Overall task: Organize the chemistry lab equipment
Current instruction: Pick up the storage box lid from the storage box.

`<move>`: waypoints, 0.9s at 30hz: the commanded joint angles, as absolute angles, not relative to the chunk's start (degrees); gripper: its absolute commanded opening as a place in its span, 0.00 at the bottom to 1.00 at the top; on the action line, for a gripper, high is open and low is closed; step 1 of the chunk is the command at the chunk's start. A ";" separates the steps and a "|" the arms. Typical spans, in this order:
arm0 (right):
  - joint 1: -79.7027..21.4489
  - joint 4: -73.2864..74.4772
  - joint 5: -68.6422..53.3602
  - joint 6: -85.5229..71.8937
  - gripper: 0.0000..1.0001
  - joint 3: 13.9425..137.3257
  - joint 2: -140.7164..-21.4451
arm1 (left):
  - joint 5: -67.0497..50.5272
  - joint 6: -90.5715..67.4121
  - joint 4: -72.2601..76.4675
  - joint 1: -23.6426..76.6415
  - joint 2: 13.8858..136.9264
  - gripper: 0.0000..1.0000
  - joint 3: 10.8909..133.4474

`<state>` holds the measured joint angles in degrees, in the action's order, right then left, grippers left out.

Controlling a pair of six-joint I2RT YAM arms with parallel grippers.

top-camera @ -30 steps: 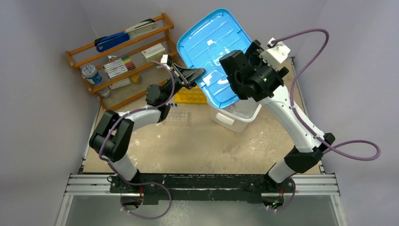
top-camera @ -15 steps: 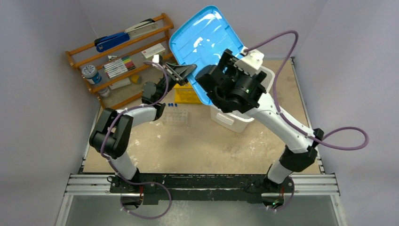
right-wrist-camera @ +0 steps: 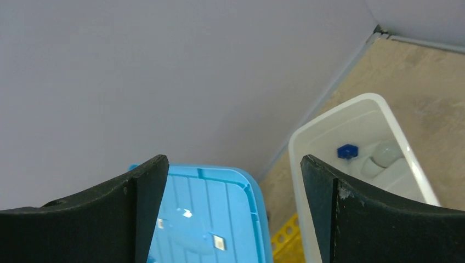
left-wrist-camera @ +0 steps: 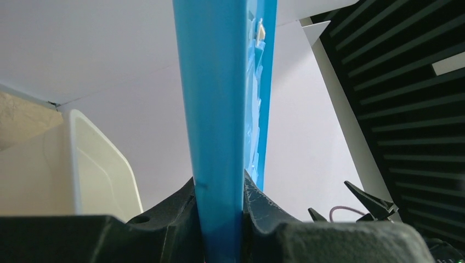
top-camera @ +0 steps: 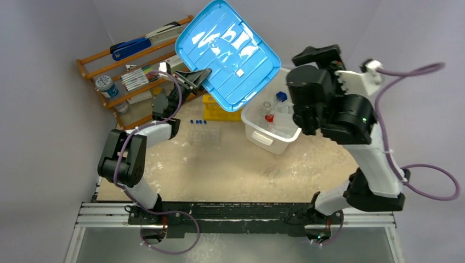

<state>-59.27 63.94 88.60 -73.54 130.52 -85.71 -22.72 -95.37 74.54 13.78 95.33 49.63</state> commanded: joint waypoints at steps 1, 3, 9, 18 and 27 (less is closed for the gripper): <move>-58.47 63.77 94.52 -96.75 0.88 123.63 -80.78 | -23.03 -95.71 79.82 13.82 92.37 0.00 49.89; -56.47 63.47 94.53 -118.80 0.81 114.36 -76.56 | -22.90 -97.01 80.08 13.80 92.21 0.00 49.56; -49.54 63.20 94.58 -147.00 0.82 106.20 -72.07 | -23.41 -99.08 80.45 13.86 90.22 0.00 48.81; -36.62 63.48 94.66 -132.81 0.86 118.21 -90.86 | -25.06 -89.18 64.70 13.80 81.53 0.00 50.71; -19.73 63.59 94.66 -102.93 0.89 139.09 -106.10 | -24.47 -79.77 50.25 13.80 76.65 0.00 52.15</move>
<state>-24.84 63.94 87.90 -113.86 125.78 -103.72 -24.82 -84.75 54.06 13.89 78.70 49.12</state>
